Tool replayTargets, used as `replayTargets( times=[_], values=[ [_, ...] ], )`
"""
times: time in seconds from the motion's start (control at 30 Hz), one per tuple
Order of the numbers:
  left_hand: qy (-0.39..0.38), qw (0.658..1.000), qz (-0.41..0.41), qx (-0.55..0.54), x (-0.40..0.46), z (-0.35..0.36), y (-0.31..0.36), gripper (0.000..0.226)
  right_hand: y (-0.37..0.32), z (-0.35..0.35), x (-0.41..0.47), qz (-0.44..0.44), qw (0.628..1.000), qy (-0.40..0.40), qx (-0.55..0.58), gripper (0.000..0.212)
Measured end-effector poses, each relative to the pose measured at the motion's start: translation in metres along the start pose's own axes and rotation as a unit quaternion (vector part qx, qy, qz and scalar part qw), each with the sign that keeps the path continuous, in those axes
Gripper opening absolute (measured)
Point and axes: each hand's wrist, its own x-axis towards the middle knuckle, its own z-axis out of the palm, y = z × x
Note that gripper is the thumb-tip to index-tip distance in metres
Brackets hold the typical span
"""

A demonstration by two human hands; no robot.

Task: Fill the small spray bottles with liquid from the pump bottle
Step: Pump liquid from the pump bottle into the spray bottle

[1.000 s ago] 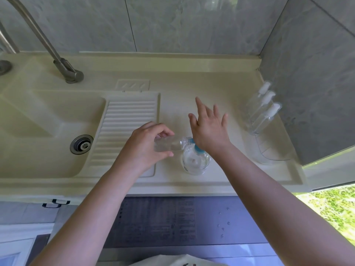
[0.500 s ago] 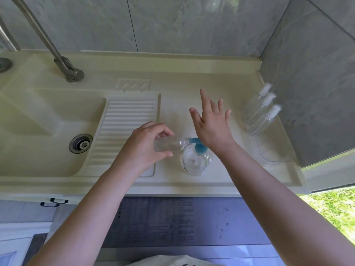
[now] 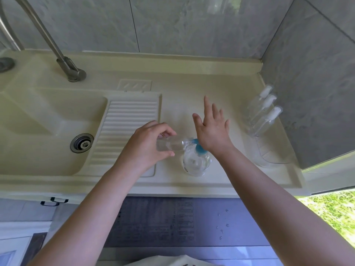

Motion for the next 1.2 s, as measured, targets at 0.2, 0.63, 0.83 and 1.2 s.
replayTargets(
  times=[0.2,0.63,0.83,1.2],
  values=[
    [0.0,1.0,0.0,-0.003,0.0,0.001,0.0,0.046,-0.005,-0.004,0.0,-0.014,1.0,0.017,-0.016,0.061],
    [0.006,1.0,0.008,-0.007,0.0,-0.001,0.0,0.045,-0.006,-0.006,0.003,-0.047,0.988,0.081,-0.122,0.062],
    [0.01,1.0,0.005,-0.006,0.0,-0.001,-0.001,0.046,-0.009,-0.002,0.002,-0.073,0.984,0.099,-0.131,0.06],
    [0.007,1.0,0.002,-0.012,-0.003,0.0,-0.005,0.046,-0.006,0.0,0.0,-0.127,0.967,0.151,-0.159,0.06]
  ],
)
